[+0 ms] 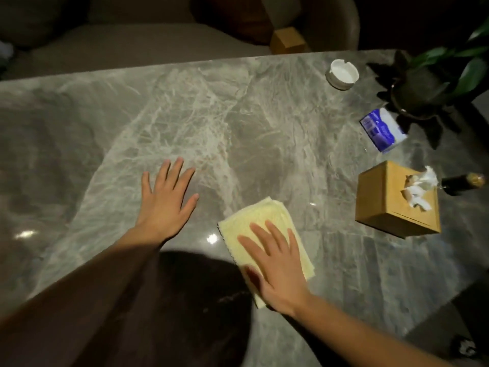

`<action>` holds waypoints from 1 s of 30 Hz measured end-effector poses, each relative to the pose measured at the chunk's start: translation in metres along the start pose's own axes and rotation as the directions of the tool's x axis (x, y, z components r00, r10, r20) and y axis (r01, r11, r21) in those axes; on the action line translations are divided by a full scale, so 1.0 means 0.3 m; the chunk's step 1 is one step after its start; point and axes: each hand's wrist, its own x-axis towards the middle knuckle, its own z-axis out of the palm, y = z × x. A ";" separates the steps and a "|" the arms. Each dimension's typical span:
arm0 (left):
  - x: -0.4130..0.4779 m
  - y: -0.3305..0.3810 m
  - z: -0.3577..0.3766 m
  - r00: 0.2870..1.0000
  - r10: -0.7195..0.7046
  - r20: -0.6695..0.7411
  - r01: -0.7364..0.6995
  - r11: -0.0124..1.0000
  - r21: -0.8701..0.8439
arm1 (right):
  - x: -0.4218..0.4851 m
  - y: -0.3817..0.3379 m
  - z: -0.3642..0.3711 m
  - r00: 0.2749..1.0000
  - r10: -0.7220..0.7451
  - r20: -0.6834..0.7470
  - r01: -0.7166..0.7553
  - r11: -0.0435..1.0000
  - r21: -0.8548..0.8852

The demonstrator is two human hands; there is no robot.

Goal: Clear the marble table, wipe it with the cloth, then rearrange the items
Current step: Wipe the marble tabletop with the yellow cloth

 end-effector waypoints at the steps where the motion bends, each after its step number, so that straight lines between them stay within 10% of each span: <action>1: 0.007 -0.026 -0.005 1.000 -0.004 -0.003 0.004 1.000 -0.017 | 0.021 -0.032 0.006 0.997 0.073 -0.023 -0.072 0.997 0.024; 9: 0.195 -0.154 -0.101 0.968 -0.195 -0.155 0.158 0.962 -0.225 | 0.373 -0.073 -0.040 1.000 0.025 0.009 -0.024 0.992 -0.124; 30: 0.296 -0.247 -0.038 0.974 -0.136 -0.179 0.136 0.991 -0.013 | 1.487 0.108 -0.322 0.977 0.153 -0.151 -0.185 0.956 -0.228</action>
